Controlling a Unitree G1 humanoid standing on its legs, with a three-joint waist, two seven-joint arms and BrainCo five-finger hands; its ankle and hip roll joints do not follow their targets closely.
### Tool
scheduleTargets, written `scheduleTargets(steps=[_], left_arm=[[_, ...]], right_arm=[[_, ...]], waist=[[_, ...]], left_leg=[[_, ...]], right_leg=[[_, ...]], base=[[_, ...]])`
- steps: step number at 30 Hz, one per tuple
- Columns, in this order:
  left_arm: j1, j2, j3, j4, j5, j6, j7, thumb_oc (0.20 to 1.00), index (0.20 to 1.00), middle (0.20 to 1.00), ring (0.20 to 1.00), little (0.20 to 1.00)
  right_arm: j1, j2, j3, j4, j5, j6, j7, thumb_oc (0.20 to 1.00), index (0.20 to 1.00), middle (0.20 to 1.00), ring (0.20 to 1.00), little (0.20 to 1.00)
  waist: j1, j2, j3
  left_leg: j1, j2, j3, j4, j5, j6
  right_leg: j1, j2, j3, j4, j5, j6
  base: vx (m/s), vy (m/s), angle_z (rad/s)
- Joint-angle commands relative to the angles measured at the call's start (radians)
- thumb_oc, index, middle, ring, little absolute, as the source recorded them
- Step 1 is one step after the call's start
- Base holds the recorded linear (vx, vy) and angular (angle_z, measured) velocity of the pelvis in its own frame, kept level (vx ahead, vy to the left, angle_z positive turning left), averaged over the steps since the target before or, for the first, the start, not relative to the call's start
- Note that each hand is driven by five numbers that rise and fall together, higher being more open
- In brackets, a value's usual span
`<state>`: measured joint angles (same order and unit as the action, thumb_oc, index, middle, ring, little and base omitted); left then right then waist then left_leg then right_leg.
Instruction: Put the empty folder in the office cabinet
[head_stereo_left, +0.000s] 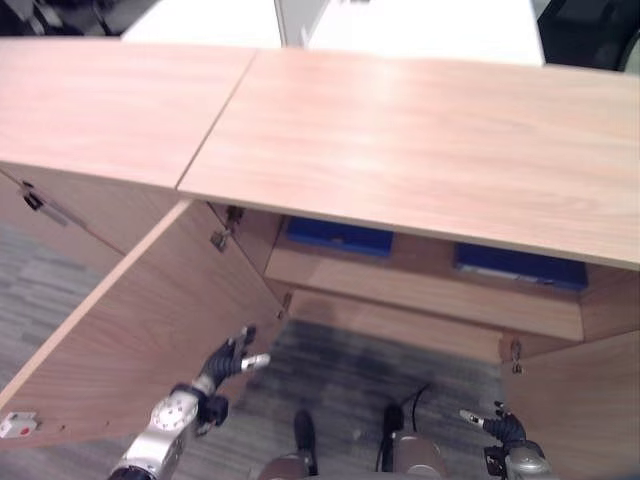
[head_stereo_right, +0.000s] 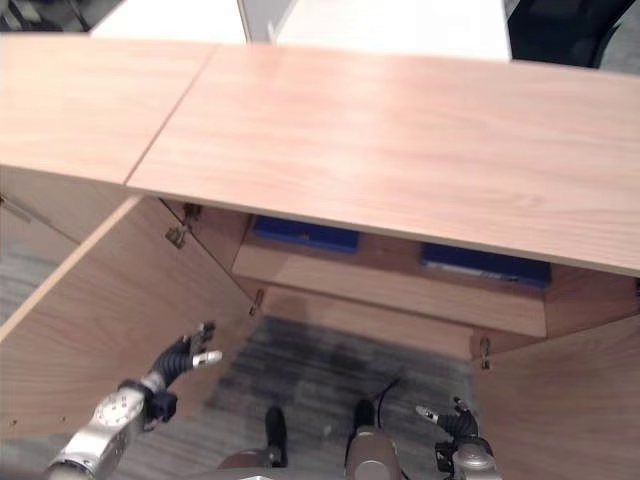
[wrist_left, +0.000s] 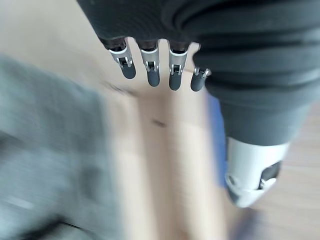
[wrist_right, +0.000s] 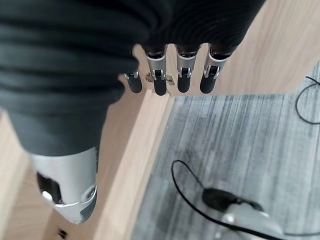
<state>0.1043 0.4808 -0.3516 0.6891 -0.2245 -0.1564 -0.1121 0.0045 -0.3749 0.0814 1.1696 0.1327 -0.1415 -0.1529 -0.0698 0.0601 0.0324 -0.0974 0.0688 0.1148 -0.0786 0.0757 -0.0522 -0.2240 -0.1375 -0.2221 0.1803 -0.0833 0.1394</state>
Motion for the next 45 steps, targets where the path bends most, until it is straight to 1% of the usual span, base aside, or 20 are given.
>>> scheduleTargets(steps=[1,4,9,13,18,20,22,23,24,25,26,28,30,32,33,37,38,39,43,45], left_arm=[[-0.038,-0.062,0.023,0.125,0.214,-0.007,0.051,1.000,1.000,1.000,1.000,1.000],[-0.056,-0.156,0.070,0.353,0.269,0.017,0.082,1.000,1.000,1.000,1.000,1.000],[-0.042,-0.208,0.151,0.540,0.287,0.044,0.118,1.000,1.000,1.000,1.000,1.000],[-0.018,-0.200,0.210,0.601,0.281,0.060,0.134,1.000,1.000,1.000,1.000,1.000],[-0.014,-0.189,0.250,0.605,0.247,0.060,0.151,1.000,1.000,1.000,1.000,1.000],[-0.046,-0.193,0.247,0.590,0.216,0.054,0.162,1.000,1.000,1.000,1.000,1.000],[-0.058,-0.196,0.246,0.587,0.205,0.053,0.167,1.000,1.000,1.000,1.000,1.000],[-0.079,-0.207,0.237,0.569,0.183,0.049,0.173,1.000,1.000,1.000,1.000,1.000],[-0.084,-0.213,0.234,0.561,0.175,0.047,0.175,1.000,1.000,1.000,1.000,1.000],[-0.089,-0.227,0.227,0.547,0.167,0.043,0.170,1.000,1.000,1.000,1.000,1.000],[-0.089,-0.227,0.227,0.546,0.167,0.044,0.170,1.000,1.000,1.000,1.000,1.000],[-0.080,-0.233,0.222,0.540,0.171,0.042,0.162,1.000,1.000,1.000,1.000,1.000],[-0.073,-0.236,0.218,0.547,0.178,0.043,0.158,1.000,1.000,1.000,1.000,1.000],[-0.067,-0.238,0.219,0.558,0.184,0.044,0.158,1.000,1.000,1.000,1.000,1.000],[-0.064,-0.241,0.219,0.553,0.182,0.045,0.156,1.000,1.000,1.000,1.000,1.000],[-0.057,-0.228,0.222,0.570,0.200,0.052,0.158,1.000,1.000,1.000,1.000,1.000],[-0.057,-0.217,0.227,0.570,0.198,0.052,0.158,1.000,1.000,1.000,1.000,1.000],[-0.057,-0.216,0.227,0.570,0.198,0.052,0.158,1.000,1.000,1.000,1.000,1.000],[-0.067,-0.196,0.249,0.577,0.183,0.053,0.162,1.000,1.000,1.000,1.000,1.000],[-0.077,-0.188,0.268,0.580,0.165,0.053,0.172,1.000,1.000,1.000,1.000,1.000]], right_arm=[[0.022,-0.019,0.018,0.018,-0.045,0.005,0.011,1.000,1.000,1.000,1.000,1.000],[0.020,0.005,0.029,0.042,-0.050,0.010,0.019,1.000,1.000,1.000,1.000,1.000],[0.029,0.043,0.047,0.054,-0.048,0.014,0.033,1.000,1.000,1.000,1.000,1.000],[0.030,0.061,0.069,0.053,-0.045,0.015,0.054,1.000,1.000,1.000,1.000,1.000],[0.030,0.070,0.082,0.051,-0.043,0.013,0.056,1.000,1.000,1.000,1.000,1.000],[0.014,0.069,0.079,0.051,-0.023,0.011,0.045,1.000,1.000,1.000,1.000,1.000],[0.008,0.068,0.077,0.051,-0.019,0.009,0.041,1.000,1.000,1.000,1.000,1.000],[-0.004,0.059,0.070,0.049,-0.006,0.009,0.032,1.000,1.000,1.000,1.000,1.000],[-0.008,0.056,0.067,0.046,0.000,0.010,0.030,1.000,1.000,1.000,1.000,1.000],[-0.015,0.050,0.063,0.043,0.006,0.012,0.027,1.000,1.000,1.000,1.000,1.000],[-0.015,0.050,0.063,0.043,0.006,0.012,0.027,1.000,1.000,1.000,1.000,1.000],[-0.013,0.048,0.060,0.047,0.008,0.017,0.029,1.000,1.000,1.000,1.000,1.000],[-0.010,0.044,0.051,0.051,0.011,0.020,0.032,1.000,1.000,1.000,1.000,1.000],[-0.010,0.045,0.040,0.052,0.022,0.021,0.036,1.000,1.000,1.000,1.000,1.000],[-0.004,0.046,0.036,0.052,0.024,0.024,0.037,1.000,1.000,1.000,1.000,1.000],[-0.006,0.063,0.026,0.066,0.023,0.026,0.043,1.000,1.000,1.000,1.000,1.000],[-0.006,0.075,0.021,0.065,0.032,0.027,0.041,1.000,1.000,1.000,1.000,1.000],[-0.006,0.076,0.021,0.065,0.032,0.027,0.040,1.000,1.000,1.000,1.000,1.000],[-0.020,0.106,0.034,0.053,0.037,0.026,0.042,1.000,1.000,1.000,1.000,1.000],[-0.035,0.125,0.052,0.047,0.028,0.028,0.041,1.000,1.000,1.000,1.000,1.000]], waist=[[0.024,-0.032,0.017],[0.028,-0.035,-0.003],[0.042,-0.047,-0.030],[0.064,-0.057,-0.040],[0.094,-0.060,-0.036],[0.128,-0.062,-0.008],[0.130,-0.068,-0.005],[0.136,-0.077,0.005],[0.130,-0.082,0.007],[0.113,-0.095,0.012],[0.114,-0.095,0.012],[0.108,-0.104,0.007],[0.100,-0.107,0.001],[0.087,-0.101,-0.014],[0.084,-0.095,-0.015],[0.089,-0.100,-0.027],[0.095,-0.105,-0.028],[0.095,-0.106,-0.028],[0.113,-0.116,-0.027],[0.121,-0.119,-0.019]], left_leg=[[0.038,0.055,-0.015,0.013,-0.016,-0.089],[0.069,0.052,-0.016,0.005,-0.019,-0.088],[0.108,0.054,-0.016,-0.004,-0.020,-0.089],[0.117,0.059,-0.028,-0.008,-0.010,-0.096],[0.100,0.066,-0.055,-0.009,0.011,-0.109],[0.034,0.073,-0.102,-0.002,0.058,-0.142],[0.013,0.071,-0.117,0.003,0.060,-0.144],[-0.021,0.068,-0.104,0.032,0.061,-0.130],[-0.031,0.073,-0.070,0.063,0.048,-0.118],[-0.013,0.104,0.038,0.149,-0.015,-0.091],[-0.014,0.104,0.039,0.152,-0.018,-0.091],[0.010,0.116,0.068,0.217,-0.072,-0.089],[0.033,0.128,0.065,0.268,-0.100,-0.092],[0.085,0.142,0.081,0.247,-0.112,-0.105],[0.099,0.140,0.081,0.232,-0.110,-0.106],[0.134,0.107,0.090,0.156,-0.134,-0.101],[0.147,0.086,0.087,0.132,-0.139,-0.091],[0.148,0.085,0.087,0.131,-0.138,-0.091],[0.162,0.044,0.082,0.090,-0.151,-0.064],[0.163,0.021,0.075,0.060,-0.139,-0.052]], right_leg=[[0.071,-0.029,-0.022,-0.085,0.088,0.061],[0.107,-0.023,-0.026,-0.098,0.082,0.056],[0.164,-0.015,-0.029,-0.115,0.072,0.051],[0.197,-0.006,-0.045,-0.133,0.068,0.045],[0.216,0.004,-0.074,-0.139,0.057,0.037],[0.218,0.003,-0.124,-0.138,0.044,0.028],[0.216,-0.002,-0.142,-0.140,0.046,0.029],[0.215,-0.014,-0.174,-0.136,0.046,0.030],[0.212,-0.023,-0.187,-0.132,0.047,0.027],[0.204,-0.048,-0.221,-0.112,0.047,0.015],[0.203,-0.048,-0.220,-0.111,0.046,0.015],[0.205,-0.068,-0.242,-0.108,0.051,0.006],[0.218,-0.084,-0.262,-0.104,0.055,0.001],[0.222,-0.093,-0.275,-0.099,0.062,0.003],[0.230,-0.096,-0.283,-0.097,0.063,0.007],[0.229,-0.125,-0.281,-0.079,0.092,0.027],[0.228,-0.143,-0.277,-0.081,0.116,0.040],[0.228,-0.144,-0.277,-0.081,0.117,0.041],[0.214,-0.174,-0.268,-0.080,0.152,0.065],[0.190,-0.198,-0.265,-0.064,0.184,0.082]], base=[[0.04,-0.005,0.01],[0.02,-0.017,0.00],[0.02,-0.033,0.05],[0.00,-0.054,0.03],[-0.05,-0.060,0.20],[-0.19,-0.057,0.52],[-0.12,-0.015,1.19],[-0.13,0.019,1.12],[-0.25,0.060,1.12],[-0.17,0.057,0.65],[-0.16,0.066,0.65],[-0.06,0.080,0.51],[-0.04,0.141,0.61],[0.00,0.195,0.54],[0.01,0.213,0.66],[-0.01,0.246,0.51],[-0.03,0.227,0.14],[-0.03,0.233,0.24],[-0.04,0.165,0.11],[-0.09,0.145,0.08]])
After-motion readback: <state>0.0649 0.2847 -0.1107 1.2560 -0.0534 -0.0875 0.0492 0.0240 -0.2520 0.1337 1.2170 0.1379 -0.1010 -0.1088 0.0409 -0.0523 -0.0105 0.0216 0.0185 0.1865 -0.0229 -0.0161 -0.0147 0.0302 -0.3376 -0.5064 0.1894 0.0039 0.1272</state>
